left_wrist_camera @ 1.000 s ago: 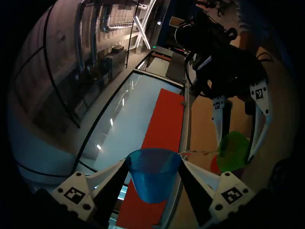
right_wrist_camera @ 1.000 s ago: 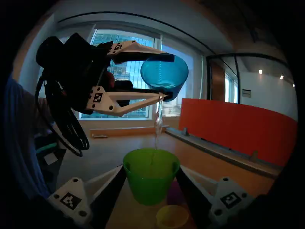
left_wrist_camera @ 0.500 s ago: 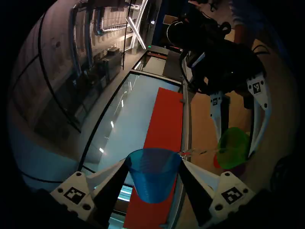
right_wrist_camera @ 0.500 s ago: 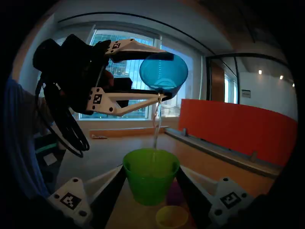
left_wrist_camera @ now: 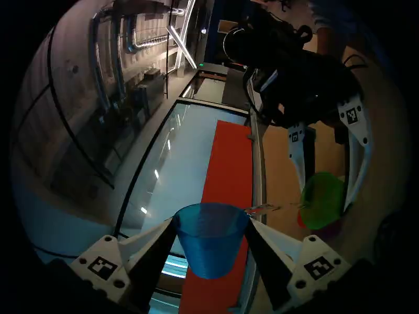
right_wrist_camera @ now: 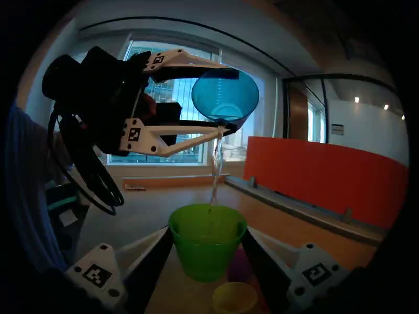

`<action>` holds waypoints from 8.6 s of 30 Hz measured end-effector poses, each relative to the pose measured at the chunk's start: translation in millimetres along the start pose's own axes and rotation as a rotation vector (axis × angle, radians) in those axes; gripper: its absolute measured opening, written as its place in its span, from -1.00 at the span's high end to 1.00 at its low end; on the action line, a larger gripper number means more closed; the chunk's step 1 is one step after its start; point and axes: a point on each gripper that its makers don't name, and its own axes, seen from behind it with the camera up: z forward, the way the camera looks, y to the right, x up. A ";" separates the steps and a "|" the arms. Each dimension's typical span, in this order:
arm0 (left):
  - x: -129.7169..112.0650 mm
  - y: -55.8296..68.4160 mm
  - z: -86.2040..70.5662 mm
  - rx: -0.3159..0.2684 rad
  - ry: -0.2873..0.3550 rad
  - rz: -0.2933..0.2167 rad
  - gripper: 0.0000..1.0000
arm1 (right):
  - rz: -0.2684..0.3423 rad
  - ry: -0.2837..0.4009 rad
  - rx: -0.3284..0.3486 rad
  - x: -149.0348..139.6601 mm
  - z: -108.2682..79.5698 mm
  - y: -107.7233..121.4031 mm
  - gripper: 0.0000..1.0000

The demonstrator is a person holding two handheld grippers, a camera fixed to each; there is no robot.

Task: Pour water

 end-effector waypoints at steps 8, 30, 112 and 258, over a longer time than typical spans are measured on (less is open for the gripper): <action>2.5 0.2 1.3 0.001 0.001 0.033 -0.76 | -0.003 0.002 -0.004 -0.1 -0.2 1.4 -0.81; 10.8 -7.9 3.0 0.008 0.002 0.153 -0.76 | -0.004 0.013 -0.011 4.4 -1.1 2.5 -0.81; -18.6 -6.8 2.9 -0.027 0.011 -0.875 -0.75 | 0.004 0.085 -0.055 30.8 -13.9 12.7 -0.80; -116.0 293.3 -43.2 -0.581 -0.426 -1.171 -0.77 | 0.108 -0.492 -0.149 -143.4 -117.0 101.0 -0.82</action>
